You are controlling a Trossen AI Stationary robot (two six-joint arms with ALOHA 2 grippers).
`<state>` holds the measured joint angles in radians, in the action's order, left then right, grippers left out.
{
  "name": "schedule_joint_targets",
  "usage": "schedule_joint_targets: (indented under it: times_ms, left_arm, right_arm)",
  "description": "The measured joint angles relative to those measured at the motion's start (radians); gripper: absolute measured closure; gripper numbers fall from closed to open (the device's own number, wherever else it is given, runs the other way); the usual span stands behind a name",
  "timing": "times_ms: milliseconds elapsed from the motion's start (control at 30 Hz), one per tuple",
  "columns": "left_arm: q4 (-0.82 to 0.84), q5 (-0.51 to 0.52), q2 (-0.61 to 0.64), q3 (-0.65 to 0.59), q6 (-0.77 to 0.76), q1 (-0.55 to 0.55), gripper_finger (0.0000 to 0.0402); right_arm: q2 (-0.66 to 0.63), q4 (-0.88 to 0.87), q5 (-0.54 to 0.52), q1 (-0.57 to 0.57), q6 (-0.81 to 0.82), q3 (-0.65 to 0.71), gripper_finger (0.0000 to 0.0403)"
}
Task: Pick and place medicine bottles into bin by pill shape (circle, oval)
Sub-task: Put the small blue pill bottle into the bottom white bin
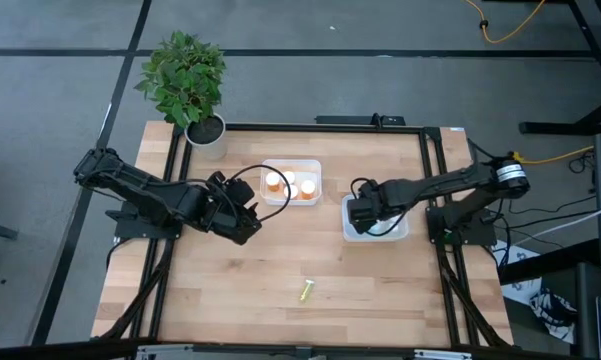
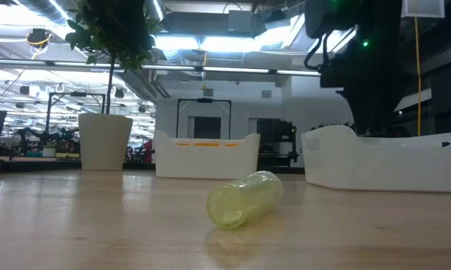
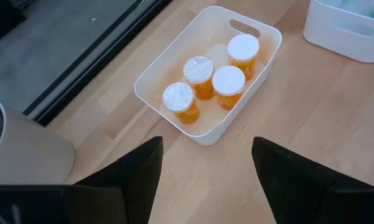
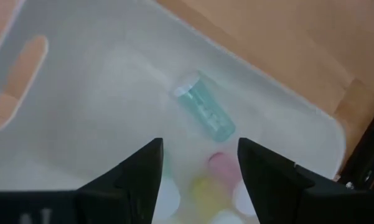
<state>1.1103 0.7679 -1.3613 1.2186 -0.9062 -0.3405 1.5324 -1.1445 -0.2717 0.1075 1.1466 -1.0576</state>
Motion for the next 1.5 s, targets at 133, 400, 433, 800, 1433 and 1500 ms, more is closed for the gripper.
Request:
schedule_joint_targets:
  times_ms: [133,400,433,800,1433,1500]
  left_arm:
    - [-0.001,0.0,0.0,0.0,0.0,0.0,0.0159]
    - [-0.001,0.0,0.0,0.0,0.0,0.0,0.0159]
    - [-0.001,0.0,0.0,0.0,0.0,0.0,0.0159]
    - [-0.001,0.002,0.0,0.0,0.001,0.0,0.0159]
    - [0.002,0.005,0.0,0.0,0.003,0.0,0.0159]
    - [0.002,0.005,0.0,0.0,0.01,0.0,0.0159]
  right_arm:
    - [0.032,0.006,0.026,-0.009,0.001,0.0,0.0194]
    - [0.094,0.048,0.022,-0.058,-0.061,0.0,0.0194]
    - [0.103,0.057,0.026,-0.068,-0.082,0.0,0.0194]
    - [0.196,0.095,0.064,-0.119,-0.142,0.0,0.0194]
    - [0.208,0.135,0.065,-0.109,-0.075,-0.001,0.0194]
    - [0.208,0.124,0.065,-0.109,-0.076,-0.004,0.0194]
